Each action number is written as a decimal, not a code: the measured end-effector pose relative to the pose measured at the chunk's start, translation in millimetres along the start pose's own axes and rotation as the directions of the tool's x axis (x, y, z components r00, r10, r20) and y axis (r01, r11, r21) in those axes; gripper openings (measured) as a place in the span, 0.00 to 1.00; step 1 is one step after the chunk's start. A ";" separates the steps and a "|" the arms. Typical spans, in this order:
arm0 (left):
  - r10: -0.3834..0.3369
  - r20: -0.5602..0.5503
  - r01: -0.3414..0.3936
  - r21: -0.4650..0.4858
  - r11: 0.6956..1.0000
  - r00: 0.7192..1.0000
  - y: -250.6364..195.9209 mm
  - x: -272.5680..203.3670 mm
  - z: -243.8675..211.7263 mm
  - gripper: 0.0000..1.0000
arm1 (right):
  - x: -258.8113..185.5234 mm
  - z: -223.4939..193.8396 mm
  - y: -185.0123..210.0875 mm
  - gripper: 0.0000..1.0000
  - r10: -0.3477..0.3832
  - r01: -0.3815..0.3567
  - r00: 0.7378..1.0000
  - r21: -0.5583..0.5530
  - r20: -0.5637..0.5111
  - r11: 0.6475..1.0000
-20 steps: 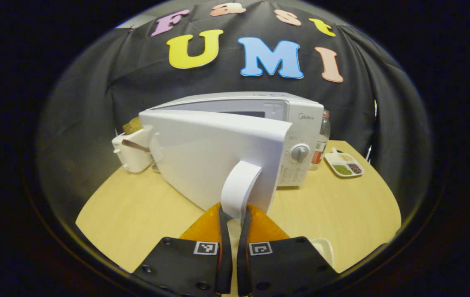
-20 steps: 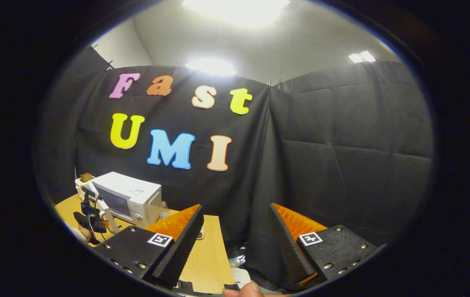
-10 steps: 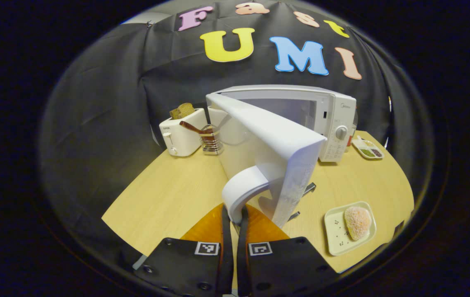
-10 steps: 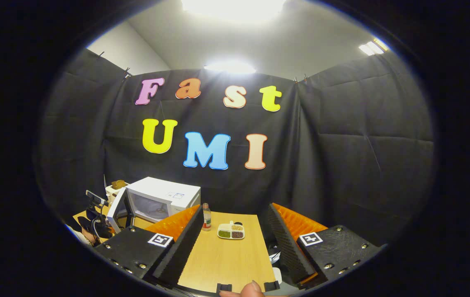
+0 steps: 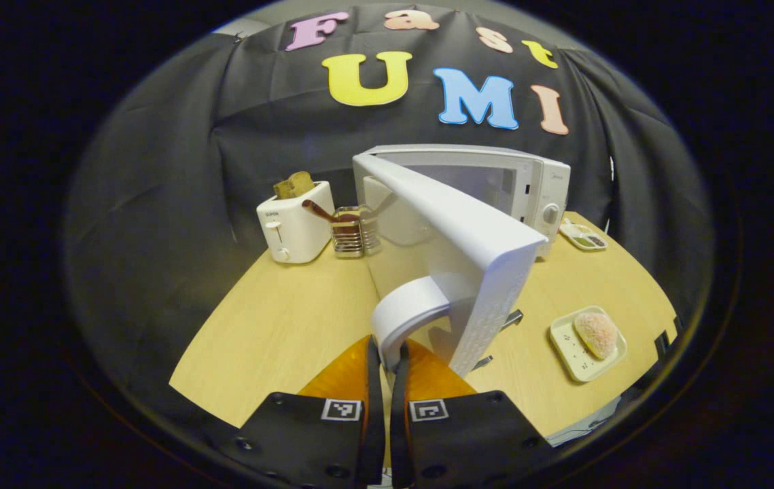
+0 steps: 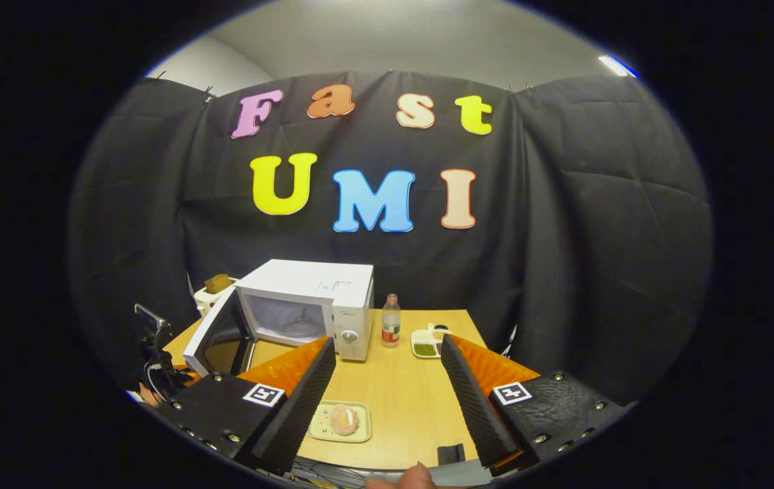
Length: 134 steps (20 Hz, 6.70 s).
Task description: Open the microwave oven with the left hand, put the food in, and close the microwave oven.
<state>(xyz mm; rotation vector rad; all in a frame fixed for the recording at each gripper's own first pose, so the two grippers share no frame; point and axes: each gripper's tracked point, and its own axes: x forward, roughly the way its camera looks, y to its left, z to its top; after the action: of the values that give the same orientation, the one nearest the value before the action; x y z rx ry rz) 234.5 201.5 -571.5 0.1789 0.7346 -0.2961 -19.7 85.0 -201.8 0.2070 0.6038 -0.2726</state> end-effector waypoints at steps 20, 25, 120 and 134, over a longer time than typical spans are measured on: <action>0.245 -0.003 -0.244 -0.113 0.963 0.969 35.9 -131.7 4.4 1.00 | 165.3 -223.9 74.8 0.96 0.258 -0.305 0.835 -0.019 -0.486 0.952; 0.312 -0.068 -0.320 -0.161 0.934 0.947 1.8 -180.7 2.8 1.00 | 182.0 -298.0 75.5 0.96 0.295 -0.351 0.737 0.029 -0.608 0.936; 0.062 -0.123 -0.098 -0.309 0.946 0.990 117.2 -53.9 -31.9 0.97 | 133.2 -138.6 157.8 0.98 0.306 -0.219 0.922 0.333 -0.236 0.917; -0.059 -0.094 0.035 -0.245 0.969 0.994 49.9 -18.7 -3.3 0.96 | 19.7 -108.6 104.5 0.98 0.247 -0.202 0.955 0.256 -0.161 0.945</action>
<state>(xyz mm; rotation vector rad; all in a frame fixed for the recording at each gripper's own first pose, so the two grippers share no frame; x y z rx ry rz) 235.5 253.2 -558.3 -0.0569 0.8689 -0.2410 -29.2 209.2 -289.0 0.5353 0.7311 -0.1019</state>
